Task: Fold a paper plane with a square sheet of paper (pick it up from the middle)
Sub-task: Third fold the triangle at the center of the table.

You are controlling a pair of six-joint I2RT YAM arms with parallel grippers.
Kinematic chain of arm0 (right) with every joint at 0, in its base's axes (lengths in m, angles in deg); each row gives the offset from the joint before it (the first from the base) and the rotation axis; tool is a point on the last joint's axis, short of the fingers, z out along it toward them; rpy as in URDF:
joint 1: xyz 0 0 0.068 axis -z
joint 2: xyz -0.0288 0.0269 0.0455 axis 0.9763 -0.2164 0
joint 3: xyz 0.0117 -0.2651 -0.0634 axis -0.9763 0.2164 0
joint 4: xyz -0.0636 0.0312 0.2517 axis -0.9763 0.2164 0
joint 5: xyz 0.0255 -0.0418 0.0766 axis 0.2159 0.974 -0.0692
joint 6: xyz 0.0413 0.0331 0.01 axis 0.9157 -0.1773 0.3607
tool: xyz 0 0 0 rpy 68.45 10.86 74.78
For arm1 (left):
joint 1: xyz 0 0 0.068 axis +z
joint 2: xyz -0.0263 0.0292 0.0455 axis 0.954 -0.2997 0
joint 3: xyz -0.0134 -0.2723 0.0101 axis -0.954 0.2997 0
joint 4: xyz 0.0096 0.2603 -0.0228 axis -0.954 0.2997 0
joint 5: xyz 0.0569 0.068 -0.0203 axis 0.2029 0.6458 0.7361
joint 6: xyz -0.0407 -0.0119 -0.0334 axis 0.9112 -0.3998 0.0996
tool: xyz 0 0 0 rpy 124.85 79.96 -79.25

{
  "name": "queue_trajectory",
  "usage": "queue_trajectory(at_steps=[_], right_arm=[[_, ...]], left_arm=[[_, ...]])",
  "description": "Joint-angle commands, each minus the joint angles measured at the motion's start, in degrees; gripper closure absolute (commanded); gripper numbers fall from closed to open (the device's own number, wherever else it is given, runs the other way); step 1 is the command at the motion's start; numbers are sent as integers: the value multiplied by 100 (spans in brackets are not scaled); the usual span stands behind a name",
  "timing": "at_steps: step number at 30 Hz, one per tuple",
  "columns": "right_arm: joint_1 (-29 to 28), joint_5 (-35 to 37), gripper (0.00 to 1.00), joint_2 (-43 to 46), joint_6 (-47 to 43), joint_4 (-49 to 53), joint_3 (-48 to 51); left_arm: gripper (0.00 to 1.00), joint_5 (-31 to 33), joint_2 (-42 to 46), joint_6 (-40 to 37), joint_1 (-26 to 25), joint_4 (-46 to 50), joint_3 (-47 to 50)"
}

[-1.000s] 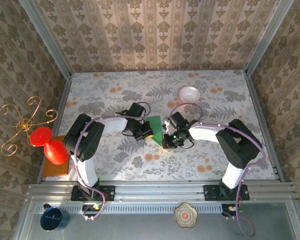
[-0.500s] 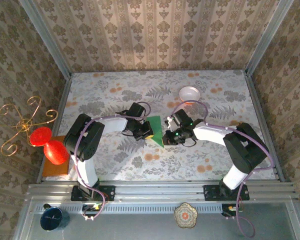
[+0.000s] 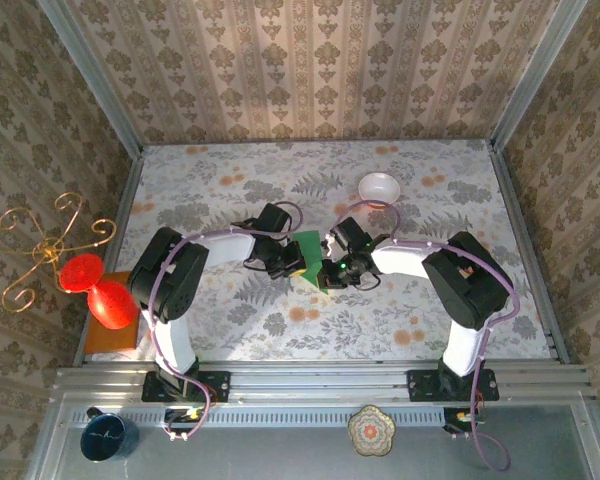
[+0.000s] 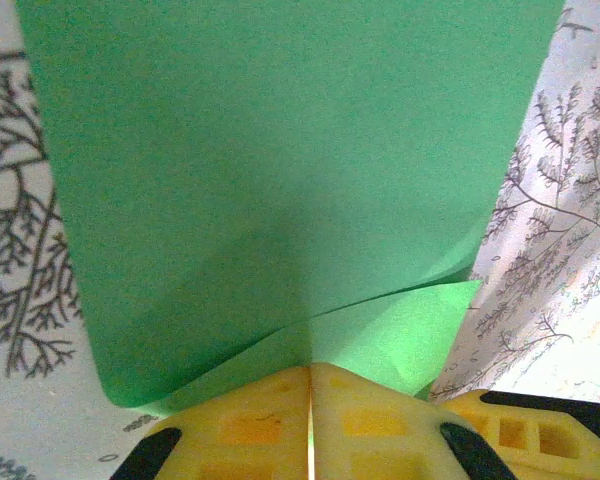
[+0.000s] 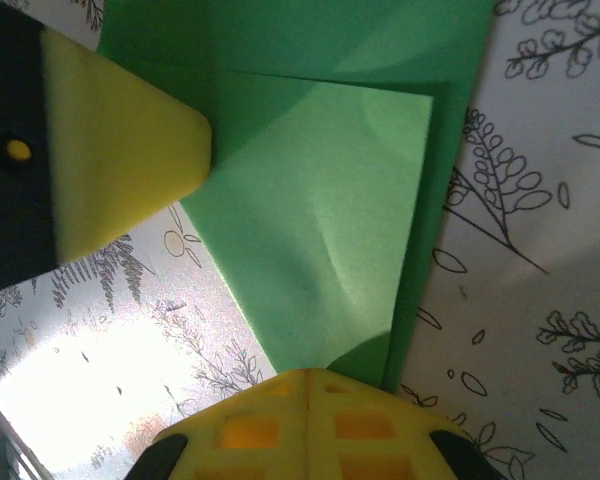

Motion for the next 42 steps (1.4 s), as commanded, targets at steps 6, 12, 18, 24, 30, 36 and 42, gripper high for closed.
queue_trajectory(at_steps=[6, 12, 18, 24, 30, 36, 42], right_arm=[[-24, 316, 97, -287, 64, 516, -58], [-24, 286, 97, -351, 77, 600, -83], [-24, 300, 97, -378, 89, 629, -65], [-25, 334, 97, -398, 76, 659, -24], [-24, 529, 97, -429, 26, 845, 30], [-24, 949, 98, -486, -182, 1134, 153], [3, 1115, 99, -500, -175, 1139, 281]], left_arm=[[89, 117, 479, -496, -185, -160, 101], [90, -67, 403, -487, -421, -465, 255], [90, -230, 204, -419, -436, -691, 391], [90, -228, 40, -473, -442, -848, 520], [90, -7, -82, -570, -331, -756, 554], [90, 150, -101, -913, 15, -609, 583], [90, 190, -197, -1346, 482, -516, 590]])
